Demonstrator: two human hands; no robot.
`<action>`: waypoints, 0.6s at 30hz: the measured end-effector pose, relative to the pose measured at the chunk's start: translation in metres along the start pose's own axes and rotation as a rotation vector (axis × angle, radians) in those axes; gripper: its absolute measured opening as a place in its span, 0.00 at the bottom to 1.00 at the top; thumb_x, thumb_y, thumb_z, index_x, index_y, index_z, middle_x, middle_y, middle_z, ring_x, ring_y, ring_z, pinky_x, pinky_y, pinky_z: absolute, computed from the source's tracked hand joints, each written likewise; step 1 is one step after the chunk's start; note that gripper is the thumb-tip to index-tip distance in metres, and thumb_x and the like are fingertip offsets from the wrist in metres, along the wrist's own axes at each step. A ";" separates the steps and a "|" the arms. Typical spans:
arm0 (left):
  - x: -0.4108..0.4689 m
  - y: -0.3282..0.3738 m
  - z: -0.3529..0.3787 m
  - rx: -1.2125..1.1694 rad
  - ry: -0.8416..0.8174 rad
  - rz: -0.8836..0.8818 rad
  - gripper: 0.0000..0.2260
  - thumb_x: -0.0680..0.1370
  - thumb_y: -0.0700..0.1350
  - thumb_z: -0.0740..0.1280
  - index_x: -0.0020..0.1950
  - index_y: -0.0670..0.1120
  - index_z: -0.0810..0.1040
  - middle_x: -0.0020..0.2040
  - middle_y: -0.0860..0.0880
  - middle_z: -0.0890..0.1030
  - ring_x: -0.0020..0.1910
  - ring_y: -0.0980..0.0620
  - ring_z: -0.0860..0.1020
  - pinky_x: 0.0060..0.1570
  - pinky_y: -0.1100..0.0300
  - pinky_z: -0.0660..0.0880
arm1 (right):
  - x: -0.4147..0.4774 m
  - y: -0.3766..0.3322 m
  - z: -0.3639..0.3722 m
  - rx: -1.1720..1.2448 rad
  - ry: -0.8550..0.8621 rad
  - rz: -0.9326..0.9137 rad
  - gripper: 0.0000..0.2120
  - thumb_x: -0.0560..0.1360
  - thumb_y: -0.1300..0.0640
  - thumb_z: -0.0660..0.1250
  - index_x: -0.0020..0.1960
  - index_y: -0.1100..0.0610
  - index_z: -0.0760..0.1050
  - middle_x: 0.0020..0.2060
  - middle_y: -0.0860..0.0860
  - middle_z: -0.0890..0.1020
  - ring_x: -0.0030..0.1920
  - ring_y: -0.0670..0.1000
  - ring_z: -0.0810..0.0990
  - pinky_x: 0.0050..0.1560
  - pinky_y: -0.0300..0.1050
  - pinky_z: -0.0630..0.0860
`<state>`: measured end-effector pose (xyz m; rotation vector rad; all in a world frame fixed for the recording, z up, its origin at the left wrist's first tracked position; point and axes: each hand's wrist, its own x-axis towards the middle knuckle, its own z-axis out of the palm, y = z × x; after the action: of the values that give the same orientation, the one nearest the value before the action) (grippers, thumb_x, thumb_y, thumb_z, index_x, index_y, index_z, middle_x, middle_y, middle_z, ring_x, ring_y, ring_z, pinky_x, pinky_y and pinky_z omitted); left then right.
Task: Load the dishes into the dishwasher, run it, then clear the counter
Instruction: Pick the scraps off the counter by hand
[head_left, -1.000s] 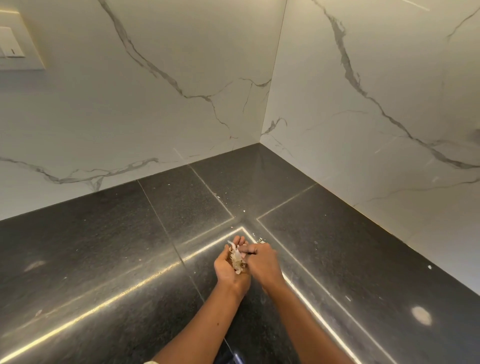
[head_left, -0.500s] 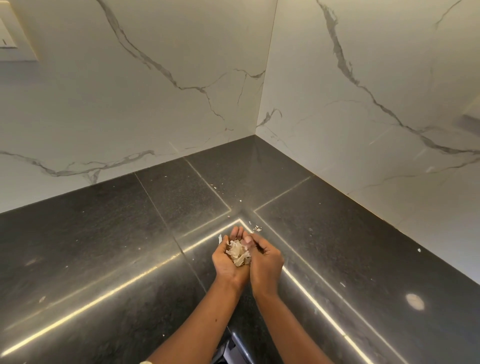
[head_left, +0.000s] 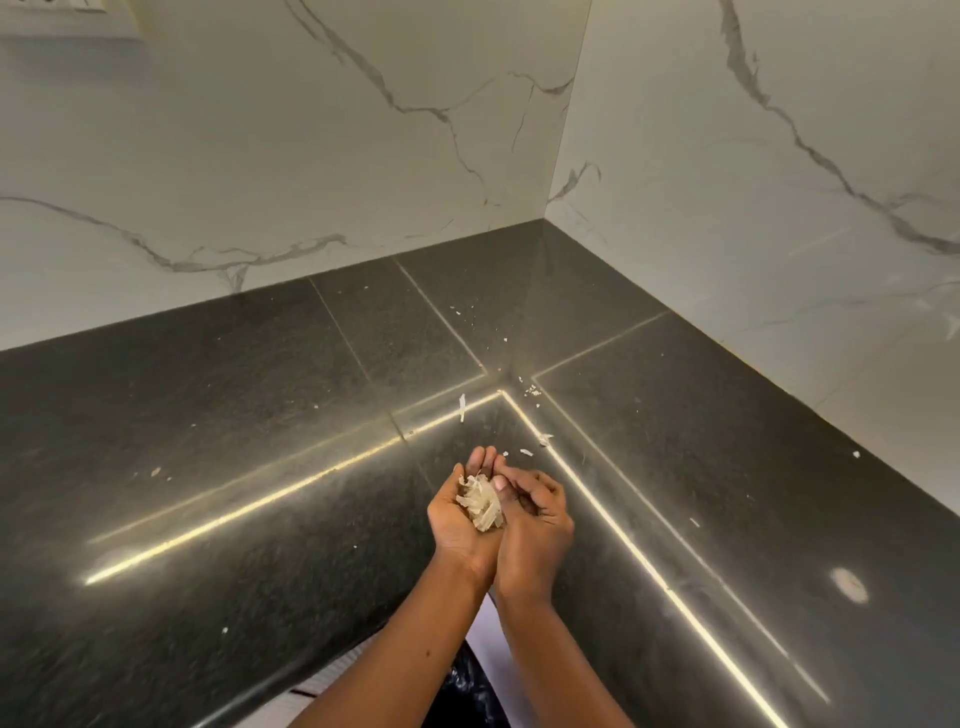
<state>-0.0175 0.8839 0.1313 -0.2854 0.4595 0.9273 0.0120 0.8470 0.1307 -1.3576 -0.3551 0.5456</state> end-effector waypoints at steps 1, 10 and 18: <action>-0.006 0.001 -0.005 0.004 0.005 0.000 0.19 0.80 0.46 0.55 0.38 0.40 0.80 0.37 0.45 0.81 0.40 0.50 0.78 0.48 0.57 0.76 | -0.007 0.002 -0.003 0.049 0.007 0.042 0.15 0.71 0.68 0.69 0.39 0.48 0.83 0.46 0.51 0.82 0.47 0.47 0.82 0.49 0.38 0.79; -0.060 0.010 -0.094 0.118 0.116 0.001 0.21 0.79 0.46 0.56 0.36 0.39 0.83 0.39 0.43 0.83 0.40 0.47 0.82 0.57 0.53 0.73 | -0.087 0.025 -0.029 0.470 0.074 0.444 0.14 0.80 0.59 0.56 0.50 0.63 0.79 0.44 0.56 0.85 0.45 0.51 0.84 0.40 0.38 0.80; -0.082 0.017 -0.246 0.163 0.415 -0.034 0.16 0.78 0.43 0.56 0.43 0.38 0.81 0.41 0.41 0.83 0.47 0.42 0.78 0.58 0.50 0.71 | -0.159 0.150 -0.083 0.379 0.169 0.793 0.12 0.78 0.63 0.58 0.53 0.66 0.78 0.48 0.62 0.82 0.50 0.61 0.80 0.56 0.55 0.76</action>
<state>-0.1364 0.7309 -0.0418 -0.3371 0.9048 0.7914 -0.0989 0.7070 -0.0205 -1.1279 0.4385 1.0788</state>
